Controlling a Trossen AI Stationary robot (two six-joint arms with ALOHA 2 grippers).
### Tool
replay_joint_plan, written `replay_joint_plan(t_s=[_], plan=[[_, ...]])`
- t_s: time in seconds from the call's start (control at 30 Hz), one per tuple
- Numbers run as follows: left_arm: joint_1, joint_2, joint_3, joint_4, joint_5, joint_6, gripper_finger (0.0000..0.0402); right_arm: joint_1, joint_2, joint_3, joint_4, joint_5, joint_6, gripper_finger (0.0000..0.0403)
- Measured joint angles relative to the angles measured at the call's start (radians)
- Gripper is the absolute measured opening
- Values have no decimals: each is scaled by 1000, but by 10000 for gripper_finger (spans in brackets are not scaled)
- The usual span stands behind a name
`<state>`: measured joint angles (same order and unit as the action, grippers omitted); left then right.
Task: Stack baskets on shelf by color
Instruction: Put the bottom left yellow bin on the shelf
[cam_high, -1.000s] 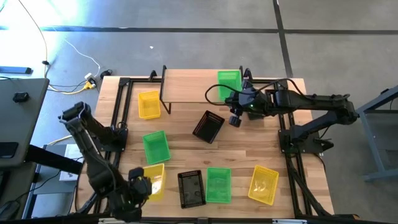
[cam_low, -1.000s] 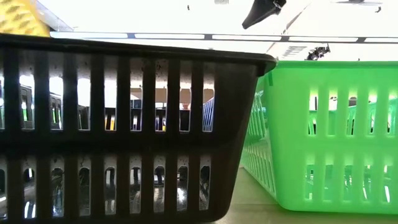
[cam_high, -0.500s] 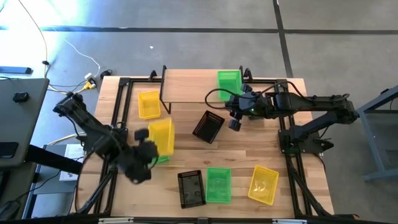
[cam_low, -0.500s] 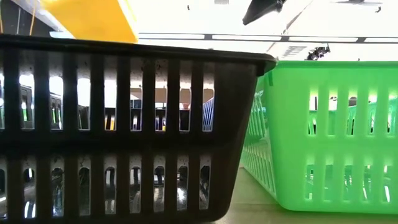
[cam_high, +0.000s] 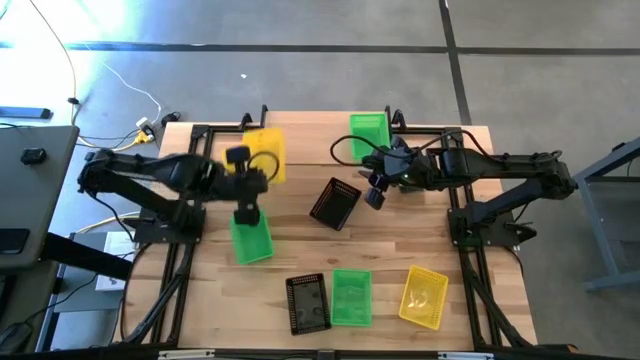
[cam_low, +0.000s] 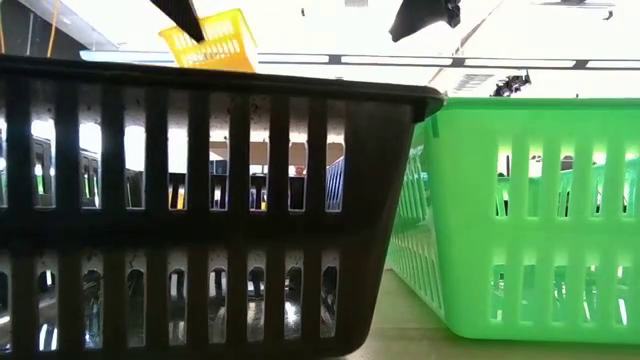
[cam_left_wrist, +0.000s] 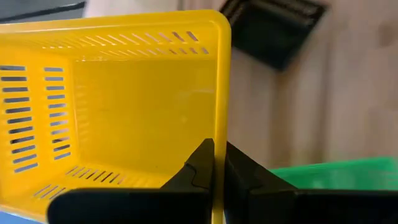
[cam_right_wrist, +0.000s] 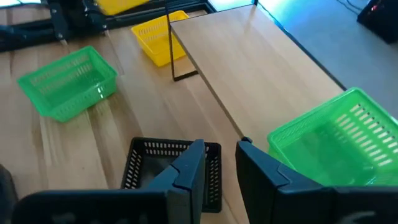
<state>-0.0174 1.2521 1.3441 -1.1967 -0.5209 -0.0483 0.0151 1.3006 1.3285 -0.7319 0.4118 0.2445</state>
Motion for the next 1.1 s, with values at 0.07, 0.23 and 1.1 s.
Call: replay_joint_plan(t_s=[0.07, 0.23, 1.1], plan=[[66, 6, 0, 33, 0, 87, 0, 0, 0, 0, 0, 0, 27, 76], [227, 11, 0, 158, 40, 287, 0, 0, 0, 0, 0, 0, 70, 76], [504, 158, 0, 225, 330, 428, 0, 0, 3, 0, -5, 1, 115, 76]])
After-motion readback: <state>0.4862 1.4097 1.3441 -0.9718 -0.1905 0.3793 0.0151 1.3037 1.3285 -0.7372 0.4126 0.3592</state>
